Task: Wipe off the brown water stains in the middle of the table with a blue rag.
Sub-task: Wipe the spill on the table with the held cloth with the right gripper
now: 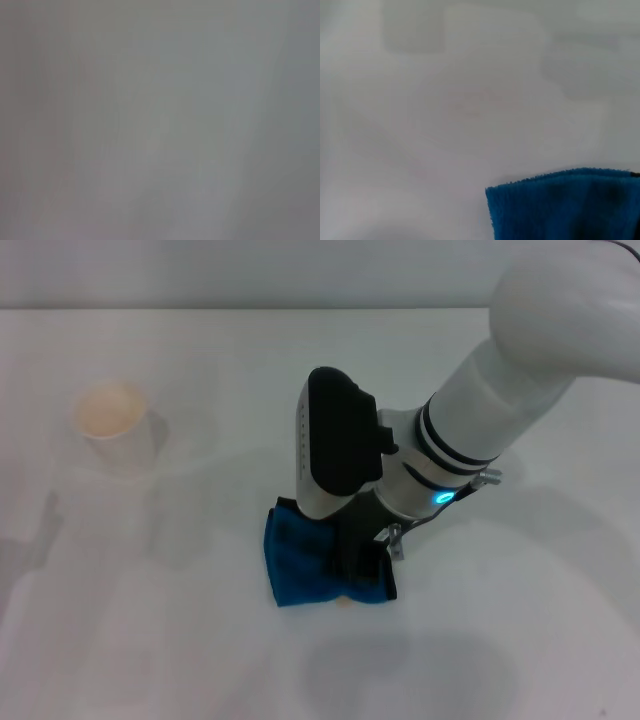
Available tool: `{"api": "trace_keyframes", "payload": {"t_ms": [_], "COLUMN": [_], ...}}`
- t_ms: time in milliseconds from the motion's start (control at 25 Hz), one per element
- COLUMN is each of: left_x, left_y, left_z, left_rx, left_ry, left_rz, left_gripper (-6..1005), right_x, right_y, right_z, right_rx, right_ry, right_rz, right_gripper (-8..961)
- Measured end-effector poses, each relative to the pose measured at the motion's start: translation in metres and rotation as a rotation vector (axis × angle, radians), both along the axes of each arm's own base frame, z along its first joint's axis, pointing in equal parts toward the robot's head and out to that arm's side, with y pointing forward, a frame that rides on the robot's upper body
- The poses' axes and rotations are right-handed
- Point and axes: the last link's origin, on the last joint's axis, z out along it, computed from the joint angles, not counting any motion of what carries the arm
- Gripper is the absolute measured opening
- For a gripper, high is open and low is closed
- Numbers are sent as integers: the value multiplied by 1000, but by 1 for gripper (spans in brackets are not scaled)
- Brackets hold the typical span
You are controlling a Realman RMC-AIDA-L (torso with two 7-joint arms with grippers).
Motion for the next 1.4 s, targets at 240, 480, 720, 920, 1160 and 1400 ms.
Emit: {"api": "trace_keyframes", "payload": {"t_ms": [240, 480, 720, 920, 1160, 1400], "left_x": [-1, -2, -2, -2, -2, -2], "left_y": [-1, 0, 0, 0, 1, 1], "left_z": [2, 3, 3, 4, 3, 4], "left_rx": [10, 19, 20, 20, 19, 20], "left_ry": [-3, -6, -5, -5, -5, -5], "left_rz": [9, 13, 13, 13, 11, 11], "left_gripper": [861, 861, 862, 862, 861, 861], "right_x": [-2, 1, 5, 3, 0, 2], "right_y": [-10, -23, -29, -22, -13, 2], "right_z": [0, 3, 4, -4, -14, -16], "right_rx": [-55, -136, -182, -110, -23, 81], "right_ry": [-11, -37, -48, -4, 41, 86], "right_rz": [1, -3, 16, 61, 121, 135], "right_gripper": [73, 71, 69, 67, 64, 53]}}
